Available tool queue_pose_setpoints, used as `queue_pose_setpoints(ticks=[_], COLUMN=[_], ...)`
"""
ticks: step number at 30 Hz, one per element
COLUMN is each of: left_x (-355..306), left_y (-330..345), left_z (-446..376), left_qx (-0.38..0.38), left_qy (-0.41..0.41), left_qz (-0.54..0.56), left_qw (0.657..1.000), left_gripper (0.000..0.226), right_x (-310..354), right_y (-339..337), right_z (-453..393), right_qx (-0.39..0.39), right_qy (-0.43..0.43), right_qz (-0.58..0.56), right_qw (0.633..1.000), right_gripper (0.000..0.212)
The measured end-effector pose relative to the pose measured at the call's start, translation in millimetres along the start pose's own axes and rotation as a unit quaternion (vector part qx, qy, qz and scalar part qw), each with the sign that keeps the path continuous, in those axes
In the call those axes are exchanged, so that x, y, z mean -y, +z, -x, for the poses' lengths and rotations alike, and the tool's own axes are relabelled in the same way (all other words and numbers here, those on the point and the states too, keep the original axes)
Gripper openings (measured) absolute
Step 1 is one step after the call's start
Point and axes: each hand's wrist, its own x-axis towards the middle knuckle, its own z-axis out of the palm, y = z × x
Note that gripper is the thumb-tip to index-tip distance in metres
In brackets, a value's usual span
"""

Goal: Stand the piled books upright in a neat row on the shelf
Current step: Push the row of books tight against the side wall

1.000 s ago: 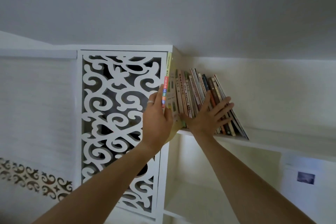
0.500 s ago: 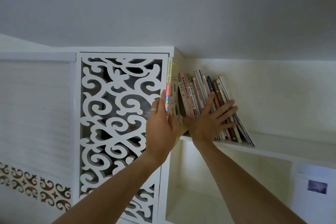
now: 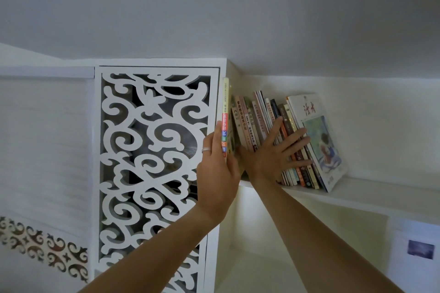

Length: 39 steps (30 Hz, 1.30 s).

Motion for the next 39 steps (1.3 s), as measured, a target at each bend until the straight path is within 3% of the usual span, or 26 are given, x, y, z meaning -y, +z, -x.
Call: queue_pose_setpoints(ticks=[13, 25, 29, 31, 36, 39], left_x=[-3, 27, 39, 40, 30, 36], left_y=[1, 60, 66, 69, 70, 73], left_z=[-6, -48, -48, -53, -60, -61], left_qx=[-0.021, 0.036, 0.055, 0.050, 0.073, 0.100], left_qy=[-0.021, -0.036, 0.026, 0.023, -0.092, -0.055], left_qz=[-0.024, -0.138, -0.171, -0.174, -0.100, -0.127], left_qw=[0.999, 0.989, 0.983, 0.983, 0.988, 0.985], left_gripper=[0.055, 0.067, 0.076, 0.067, 0.021, 0.019], right_x=[-7, -14, -14, -14, -15, -14], right_y=[-4, -5, -4, -3, 0, 0], right_z=[-7, -13, -13, -13, -12, -11], right_qx=[-0.025, -0.039, -0.040, -0.042, -0.048, -0.052], right_qy=[0.025, 0.023, 0.017, 0.015, 0.012, 0.015], right_qz=[-0.062, -0.065, -0.059, -0.060, -0.067, -0.071], right_qw=[0.997, 0.997, 0.997, 0.997, 0.997, 0.996], right_gripper=[0.134, 0.135, 0.133, 0.132, 0.134, 0.134])
